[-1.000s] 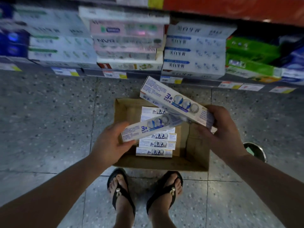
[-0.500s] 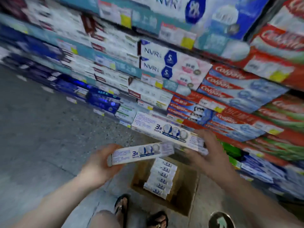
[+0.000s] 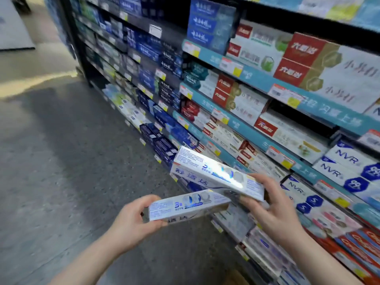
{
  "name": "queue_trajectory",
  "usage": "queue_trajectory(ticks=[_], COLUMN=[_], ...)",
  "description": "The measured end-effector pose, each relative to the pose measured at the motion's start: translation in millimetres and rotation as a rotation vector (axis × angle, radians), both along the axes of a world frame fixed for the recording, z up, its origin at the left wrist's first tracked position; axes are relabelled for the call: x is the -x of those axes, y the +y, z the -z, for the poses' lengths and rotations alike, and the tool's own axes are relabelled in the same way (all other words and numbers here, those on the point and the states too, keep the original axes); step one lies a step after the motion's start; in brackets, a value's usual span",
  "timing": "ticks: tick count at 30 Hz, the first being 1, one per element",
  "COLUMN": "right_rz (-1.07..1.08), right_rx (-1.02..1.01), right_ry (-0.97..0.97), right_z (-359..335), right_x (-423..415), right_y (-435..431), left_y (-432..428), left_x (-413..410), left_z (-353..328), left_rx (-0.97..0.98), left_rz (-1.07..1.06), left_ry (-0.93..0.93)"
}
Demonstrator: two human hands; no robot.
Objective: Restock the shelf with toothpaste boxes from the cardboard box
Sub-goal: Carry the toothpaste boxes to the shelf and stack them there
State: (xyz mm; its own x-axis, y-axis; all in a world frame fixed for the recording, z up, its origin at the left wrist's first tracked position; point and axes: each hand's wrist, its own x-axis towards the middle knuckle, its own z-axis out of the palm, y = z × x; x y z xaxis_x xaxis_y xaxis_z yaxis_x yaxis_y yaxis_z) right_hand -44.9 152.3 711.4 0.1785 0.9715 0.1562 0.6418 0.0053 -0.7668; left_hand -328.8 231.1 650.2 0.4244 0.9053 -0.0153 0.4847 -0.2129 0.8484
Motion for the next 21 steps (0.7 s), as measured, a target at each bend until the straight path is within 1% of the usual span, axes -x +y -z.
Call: queue_trajectory(ticks=[4, 9, 12, 17, 21], right_rz=[-0.047, -0.099, -0.152, -0.188, -0.245], right_rx=[-0.098, -0.147, -0.141, -0.129, -0.186], right_ry=[-0.016, 0.126, 0.175, 0.148, 0.217], right_z=[-33, -61, -79, -91, -92], right_x=[87, 172, 207, 253, 285], right_y=[86, 176, 225, 308, 388], left_y=[66, 131, 165, 229, 297], left_x=[91, 184, 217, 259, 291], left_z=[-37, -83, -100, -105, -112], left_rx=[-0.075, -0.117, -0.156, -0.150, -0.137], left_rz=[-0.057, -0.130, -0.167, -0.220, -0.242], left_ry=[0.002, -0.017, -0.028, -0.024, -0.015])
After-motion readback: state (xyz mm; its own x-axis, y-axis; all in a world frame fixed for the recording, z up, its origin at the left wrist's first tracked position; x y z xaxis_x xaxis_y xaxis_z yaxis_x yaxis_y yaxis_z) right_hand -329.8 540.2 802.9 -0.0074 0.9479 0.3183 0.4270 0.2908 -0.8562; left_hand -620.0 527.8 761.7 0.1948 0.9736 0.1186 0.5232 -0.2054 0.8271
